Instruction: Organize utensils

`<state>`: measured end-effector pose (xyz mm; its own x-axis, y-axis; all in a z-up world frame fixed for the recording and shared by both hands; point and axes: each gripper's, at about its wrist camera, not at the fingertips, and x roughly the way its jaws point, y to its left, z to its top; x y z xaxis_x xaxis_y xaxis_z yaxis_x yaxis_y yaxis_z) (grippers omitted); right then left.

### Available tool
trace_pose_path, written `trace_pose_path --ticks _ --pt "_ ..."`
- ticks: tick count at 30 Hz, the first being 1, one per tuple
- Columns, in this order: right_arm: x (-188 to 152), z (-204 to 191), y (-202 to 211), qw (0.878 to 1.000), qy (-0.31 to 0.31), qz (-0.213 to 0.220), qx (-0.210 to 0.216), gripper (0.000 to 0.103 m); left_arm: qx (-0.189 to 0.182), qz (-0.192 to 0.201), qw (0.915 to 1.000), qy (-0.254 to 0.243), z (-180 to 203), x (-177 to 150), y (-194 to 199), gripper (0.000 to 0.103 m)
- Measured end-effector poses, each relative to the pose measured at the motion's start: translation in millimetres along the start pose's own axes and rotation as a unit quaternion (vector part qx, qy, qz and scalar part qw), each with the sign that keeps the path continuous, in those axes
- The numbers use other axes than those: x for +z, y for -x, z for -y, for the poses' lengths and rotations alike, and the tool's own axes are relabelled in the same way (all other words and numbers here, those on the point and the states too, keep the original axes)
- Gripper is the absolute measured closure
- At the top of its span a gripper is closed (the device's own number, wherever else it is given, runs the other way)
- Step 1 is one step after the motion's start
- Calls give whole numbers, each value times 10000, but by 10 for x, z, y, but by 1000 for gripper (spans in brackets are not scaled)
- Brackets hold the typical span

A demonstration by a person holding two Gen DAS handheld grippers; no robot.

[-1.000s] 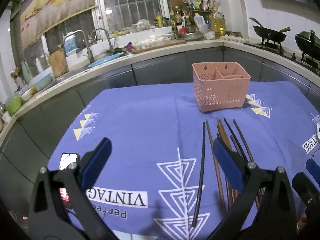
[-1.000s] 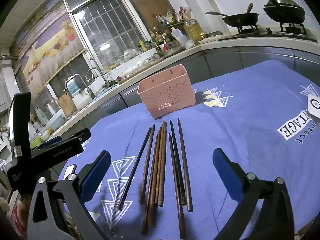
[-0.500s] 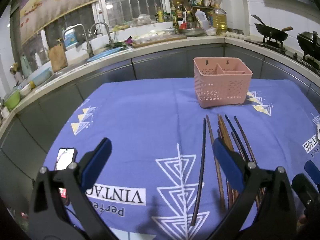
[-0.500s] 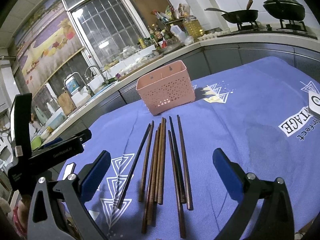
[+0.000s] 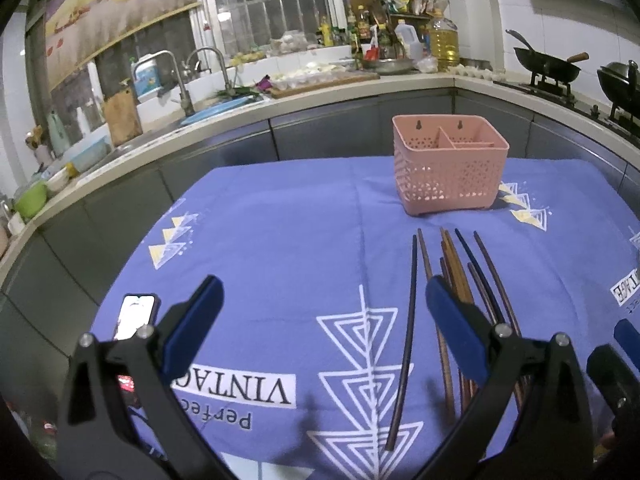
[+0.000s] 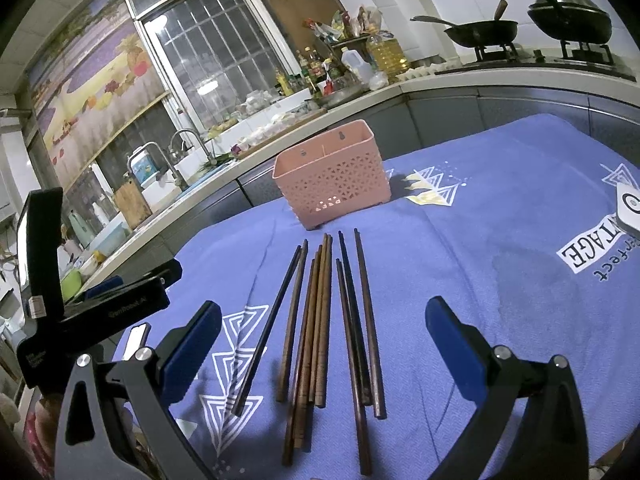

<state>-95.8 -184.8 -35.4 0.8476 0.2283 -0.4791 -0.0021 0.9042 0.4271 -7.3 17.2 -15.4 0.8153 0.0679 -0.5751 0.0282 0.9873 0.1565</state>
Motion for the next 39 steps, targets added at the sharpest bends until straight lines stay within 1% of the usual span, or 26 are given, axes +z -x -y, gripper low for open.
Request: trace_pose_path --ticks 4,8,10,12,14,15,17,19,20,22,24,26,27,28,29,30,32,34,35,37,39 --pt "-31 -28 -22 10000 60 -64 -25 3 -21 -66 10000 -21 17 -19 -22 6" --pt "-66 -16 -63 9997 -4 -225 47 3 -97 -198 9998 3 14 -41 -65 6" --pt "-91 -12 -74 9992 -47 -320 233 3 -250 -284 9993 49 -10 -66 -106 6" --pt "-110 -19 -85 9985 -68 -375 396 3 -460 -261 9985 141 -48 -110 -148 6" --pt "-114 -21 -98 9988 -65 -404 286 3 -595 -146 9977 275 -108 -177 -187 6" --pt "-95 -1 -102 9990 -73 -391 199 4 -675 -169 9970 341 -144 -212 -228 6" --pt "-37 10 -113 9992 51 -379 79 15 -840 -372 9950 393 -167 -244 -324 6" --pt "22 -10 -182 9972 568 -432 -219 32 -1113 -581 9914 357 -151 -265 -418 6" --pt "32 -11 -246 9946 817 -535 -357 35 -1203 -646 9901 321 -133 -273 -445 6" --pt "13 29 -381 9912 934 -876 -349 45 -1435 -790 9864 150 -44 -295 -511 6" --pt "-37 48 -473 9891 957 -1077 -307 51 -1485 -871 9851 -56 59 -332 -563 11" --pt "-89 47 -542 9865 1080 -1186 -331 58 -1471 -962 9842 -234 157 -376 -625 19" --pt "-113 46 -583 9848 1150 -1257 -342 63 -1467 -1017 9835 -288 193 -397 -661 23" --pt "-141 51 -647 9823 1228 -1368 -365 68 -1442 -1111 9826 -358 233 -426 -712 29" --pt "-162 64 -697 9806 1261 -1456 -379 70 -1425 -1190 9818 -407 255 -451 -757 36" --pt "-183 68 -727 9796 1274 -1504 -395 74 -1421 -1259 9808 -445 277 -473 -801 39" --pt "-224 103 -813 9766 1318 -1640 -456 76 -1404 -1404 9787 -525 316 -517 -884 49" --pt "-257 137 -879 9744 1338 -1742 -484 79 -1404 -1507 9767 -598 347 -557 -957 55" --pt "-259 155 -886 9751 1308 -1739 -436 79 -1400 -1462 9775 -594 347 -555 -960 57" --pt "-249 156 -891 9742 1357 -1743 -459 84 -1418 -1435 9774 -632 361 -552 -982 62" --pt "-225 186 -905 9751 1188 -1846 -311 87 -1425 -1418 9773 -665 367 -547 -998 66"
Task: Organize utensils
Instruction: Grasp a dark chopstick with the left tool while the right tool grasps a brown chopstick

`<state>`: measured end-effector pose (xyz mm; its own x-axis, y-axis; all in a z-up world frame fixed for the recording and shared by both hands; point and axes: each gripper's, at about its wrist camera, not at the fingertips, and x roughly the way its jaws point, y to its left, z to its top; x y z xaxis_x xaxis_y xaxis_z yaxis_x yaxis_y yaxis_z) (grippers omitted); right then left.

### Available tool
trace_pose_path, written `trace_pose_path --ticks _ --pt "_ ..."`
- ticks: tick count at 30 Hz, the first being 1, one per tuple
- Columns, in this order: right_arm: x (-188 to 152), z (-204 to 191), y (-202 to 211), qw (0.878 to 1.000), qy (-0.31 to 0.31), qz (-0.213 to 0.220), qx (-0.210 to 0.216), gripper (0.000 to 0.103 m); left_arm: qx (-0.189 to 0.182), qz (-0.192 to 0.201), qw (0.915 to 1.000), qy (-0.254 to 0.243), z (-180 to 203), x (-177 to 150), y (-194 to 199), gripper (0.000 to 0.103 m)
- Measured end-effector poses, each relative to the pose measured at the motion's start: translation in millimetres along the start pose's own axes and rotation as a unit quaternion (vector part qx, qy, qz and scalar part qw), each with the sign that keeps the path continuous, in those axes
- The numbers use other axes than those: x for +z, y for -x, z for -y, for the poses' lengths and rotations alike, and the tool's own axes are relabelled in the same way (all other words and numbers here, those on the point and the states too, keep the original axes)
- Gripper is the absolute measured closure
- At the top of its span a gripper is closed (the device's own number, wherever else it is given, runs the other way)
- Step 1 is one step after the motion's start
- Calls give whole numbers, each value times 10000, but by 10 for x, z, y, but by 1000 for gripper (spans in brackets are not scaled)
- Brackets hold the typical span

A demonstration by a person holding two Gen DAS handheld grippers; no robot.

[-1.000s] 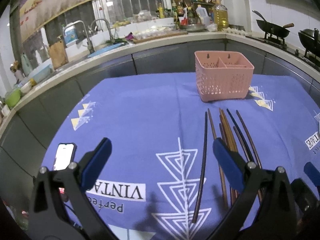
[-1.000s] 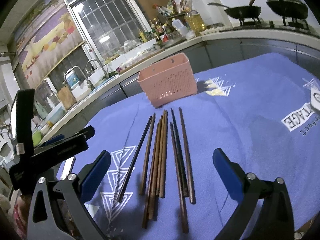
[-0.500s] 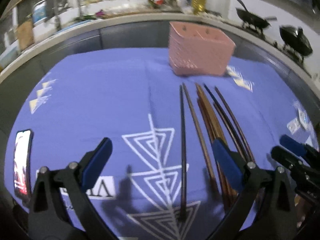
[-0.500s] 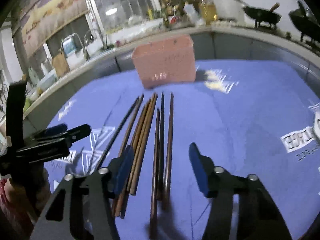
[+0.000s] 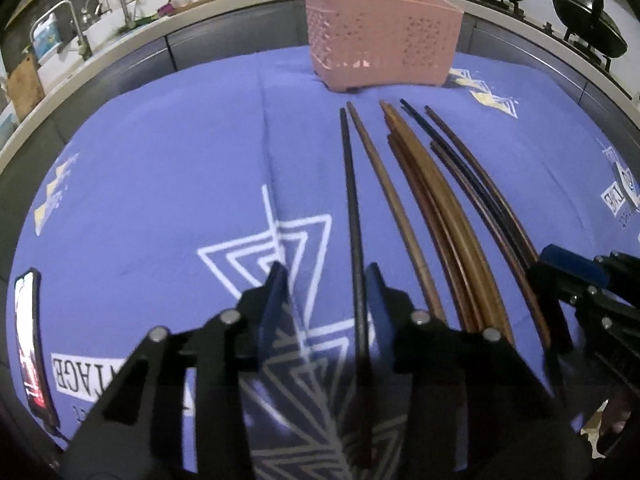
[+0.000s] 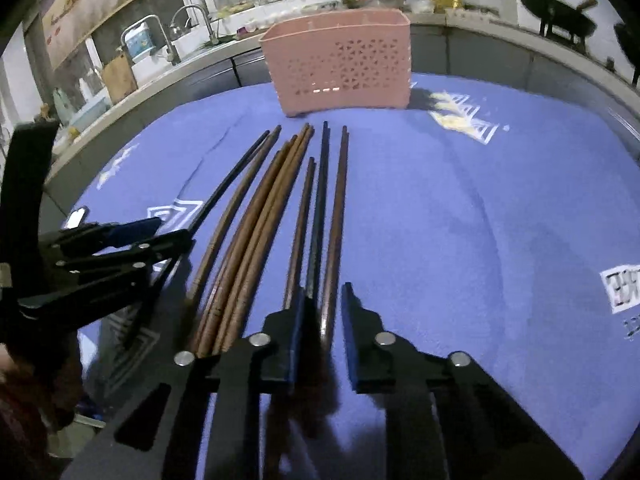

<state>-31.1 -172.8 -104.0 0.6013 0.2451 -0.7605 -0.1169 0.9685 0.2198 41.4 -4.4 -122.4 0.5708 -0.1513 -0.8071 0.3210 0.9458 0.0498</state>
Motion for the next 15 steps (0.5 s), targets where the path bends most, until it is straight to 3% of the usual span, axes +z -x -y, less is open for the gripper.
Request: trace_pose_path --ticks 6,8,15 --pt "66 232 -31 9953 -730 -191 614 88 -5 82 10000 2 -53 29 24 88" --pt "105 222 -6 9974 -594 -105 394 88 -125 86 9999 16 -74 35 29 95" --pt "191 18 -128 9996 212 -117 -167 89 -29 112 9999 -78 -29 3 51 95"
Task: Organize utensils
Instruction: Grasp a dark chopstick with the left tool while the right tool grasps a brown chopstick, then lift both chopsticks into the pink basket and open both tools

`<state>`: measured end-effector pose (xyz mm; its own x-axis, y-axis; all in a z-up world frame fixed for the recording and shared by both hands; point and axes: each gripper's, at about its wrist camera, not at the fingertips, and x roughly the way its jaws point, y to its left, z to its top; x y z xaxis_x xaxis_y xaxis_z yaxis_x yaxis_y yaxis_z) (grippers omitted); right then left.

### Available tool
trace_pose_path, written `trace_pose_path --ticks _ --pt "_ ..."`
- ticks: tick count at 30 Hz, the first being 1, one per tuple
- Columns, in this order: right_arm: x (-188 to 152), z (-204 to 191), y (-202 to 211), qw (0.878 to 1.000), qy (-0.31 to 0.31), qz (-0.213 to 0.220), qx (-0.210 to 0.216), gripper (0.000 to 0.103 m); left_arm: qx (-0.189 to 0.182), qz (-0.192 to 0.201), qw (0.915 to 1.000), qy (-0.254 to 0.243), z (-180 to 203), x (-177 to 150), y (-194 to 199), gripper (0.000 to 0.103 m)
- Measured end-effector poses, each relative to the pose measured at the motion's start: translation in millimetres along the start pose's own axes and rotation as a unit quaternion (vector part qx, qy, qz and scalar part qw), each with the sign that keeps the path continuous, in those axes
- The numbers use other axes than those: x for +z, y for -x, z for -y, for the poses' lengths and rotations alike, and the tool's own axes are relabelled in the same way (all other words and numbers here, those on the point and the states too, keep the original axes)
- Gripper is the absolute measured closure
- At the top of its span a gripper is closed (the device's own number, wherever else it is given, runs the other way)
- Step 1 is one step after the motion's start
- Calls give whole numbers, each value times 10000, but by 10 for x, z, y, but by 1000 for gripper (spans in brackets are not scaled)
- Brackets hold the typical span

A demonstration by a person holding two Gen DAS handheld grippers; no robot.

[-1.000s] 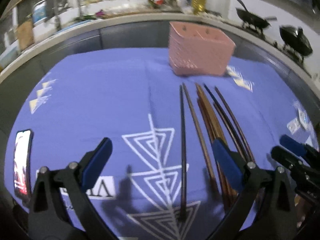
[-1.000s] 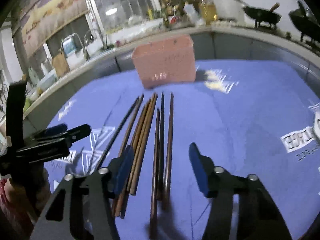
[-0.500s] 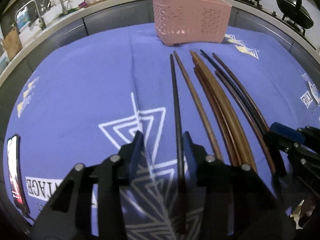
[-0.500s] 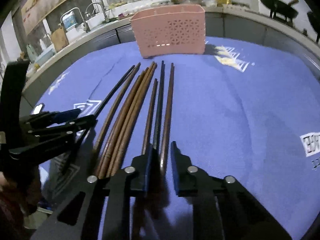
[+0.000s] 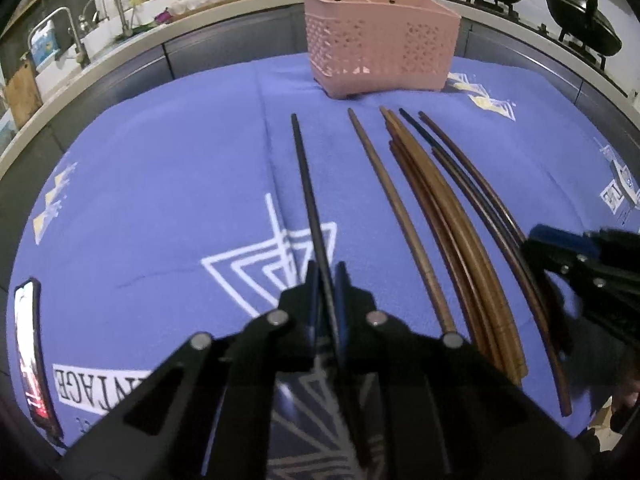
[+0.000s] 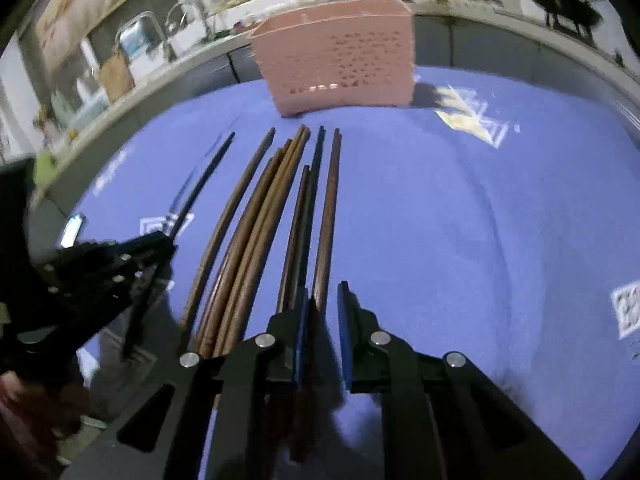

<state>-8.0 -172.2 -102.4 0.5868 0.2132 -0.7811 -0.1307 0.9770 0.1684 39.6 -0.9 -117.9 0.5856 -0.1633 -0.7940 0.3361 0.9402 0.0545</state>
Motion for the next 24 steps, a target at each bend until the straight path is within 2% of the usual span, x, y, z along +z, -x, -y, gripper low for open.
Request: trace_pose_path --ticks 1,9,10,11,13,15,16,18,19,20,22,24 --pt "5 -10 -9 10000 59 2 -43 96 8 19 10000 -49 11 -16 11 95" --pt "-10 334 75 9996 -155 -177 -159 96 -166 -81 9994 -289 -25 -95 87 92" --pt "25 366 64 9995 -162 -234 -134 96 -169 -129 9992 -327 -31 -43 62 83" --pt "86 386 39 9993 -144 -302 -168 96 -162 -196 9990 -380 -34 29 25 70" --pt "246 405 -43 9989 -98 -453 -111 94 -179 -222 9986 -442 -50 206 -73 58" --pt "419 425 -154 9986 -39 -502 -139 94 -97 -267 9985 -459 -78 358 -198 58" --pt "557 435 -237 9984 6 -527 -192 93 -179 -307 9986 -388 -127 471 -289 58" --pt "751 433 -354 9978 76 -619 -215 93 -378 -363 9984 -210 -217 660 -425 62" --pt "880 434 -440 9973 103 -701 -206 92 -330 -352 9987 -150 -260 762 -487 73" --pt "968 440 -497 9971 98 -739 -175 92 -325 -349 9988 -98 -293 835 -528 90" --pt "1126 451 -603 9967 119 -802 -100 93 -552 -397 9976 130 -369 961 -594 96" --pt "1197 423 -650 9959 283 -855 -115 98 -664 -414 9965 286 -412 1023 -611 97"
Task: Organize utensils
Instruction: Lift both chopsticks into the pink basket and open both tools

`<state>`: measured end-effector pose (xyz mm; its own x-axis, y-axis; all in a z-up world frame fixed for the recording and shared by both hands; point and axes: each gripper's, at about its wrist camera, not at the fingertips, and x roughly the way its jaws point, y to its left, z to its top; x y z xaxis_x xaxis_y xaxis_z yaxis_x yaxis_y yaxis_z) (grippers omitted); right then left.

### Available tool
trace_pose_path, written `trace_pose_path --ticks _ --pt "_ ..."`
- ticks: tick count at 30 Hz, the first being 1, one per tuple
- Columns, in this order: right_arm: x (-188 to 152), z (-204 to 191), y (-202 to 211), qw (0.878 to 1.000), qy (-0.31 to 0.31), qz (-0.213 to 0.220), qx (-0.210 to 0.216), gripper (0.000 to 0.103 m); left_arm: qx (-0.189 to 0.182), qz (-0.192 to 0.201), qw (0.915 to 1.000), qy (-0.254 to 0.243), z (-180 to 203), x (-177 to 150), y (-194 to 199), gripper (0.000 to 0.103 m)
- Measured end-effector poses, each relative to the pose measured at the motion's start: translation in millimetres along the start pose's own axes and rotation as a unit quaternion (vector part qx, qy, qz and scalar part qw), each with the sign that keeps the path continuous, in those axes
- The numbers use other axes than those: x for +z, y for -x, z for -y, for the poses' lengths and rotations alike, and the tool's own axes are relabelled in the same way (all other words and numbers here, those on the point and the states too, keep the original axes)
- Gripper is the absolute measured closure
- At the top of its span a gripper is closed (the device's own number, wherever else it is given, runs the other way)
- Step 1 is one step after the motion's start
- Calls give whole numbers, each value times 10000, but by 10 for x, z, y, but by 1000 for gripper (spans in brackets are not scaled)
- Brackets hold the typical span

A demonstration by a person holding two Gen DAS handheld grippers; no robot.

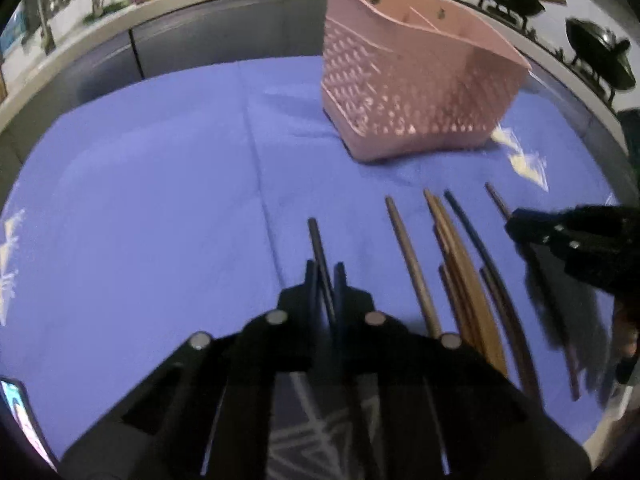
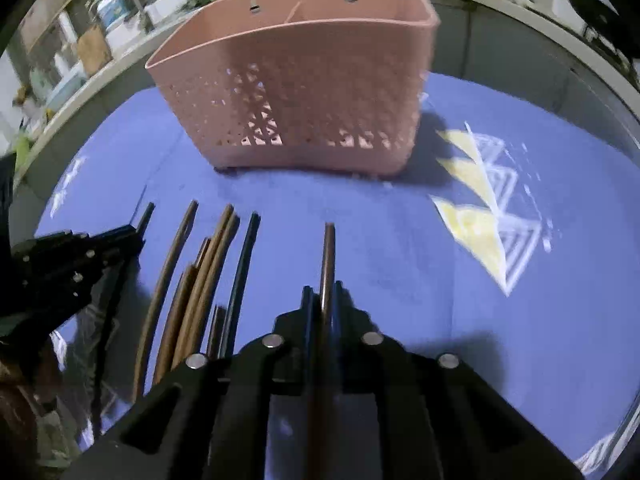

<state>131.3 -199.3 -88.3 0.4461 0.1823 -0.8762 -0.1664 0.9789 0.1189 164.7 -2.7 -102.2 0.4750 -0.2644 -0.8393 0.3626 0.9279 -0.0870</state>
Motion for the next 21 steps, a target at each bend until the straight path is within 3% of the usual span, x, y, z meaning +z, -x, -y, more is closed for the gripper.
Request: trace_pose_path --ticks 2,4,7,12,17,21 --pt "12 -26 30 9999 29 -35 115 98 -57 101 9999 43 2 20 99 97" --pt "-29 -44 200 9990 55 294 325 98 -207 444 9988 -26 26 39 343 97" --pt "-104 -52 630 9919 31 1006 770 98 -435 1015 9938 -130 76 88 827 97" --pt "-61 -47 1264 9740 -33 2008 1052 98 -564 1797 9816 -326 232 246 1513 98" --pt "243 -4 1753 9558 -13 2755 1030 98 -490 2548 9646 -468 440 700 1995 98" --pt "638 -18 2047 9329 -131 3508 802 98 -333 3143 9476 -473 569 1154 2251 98"
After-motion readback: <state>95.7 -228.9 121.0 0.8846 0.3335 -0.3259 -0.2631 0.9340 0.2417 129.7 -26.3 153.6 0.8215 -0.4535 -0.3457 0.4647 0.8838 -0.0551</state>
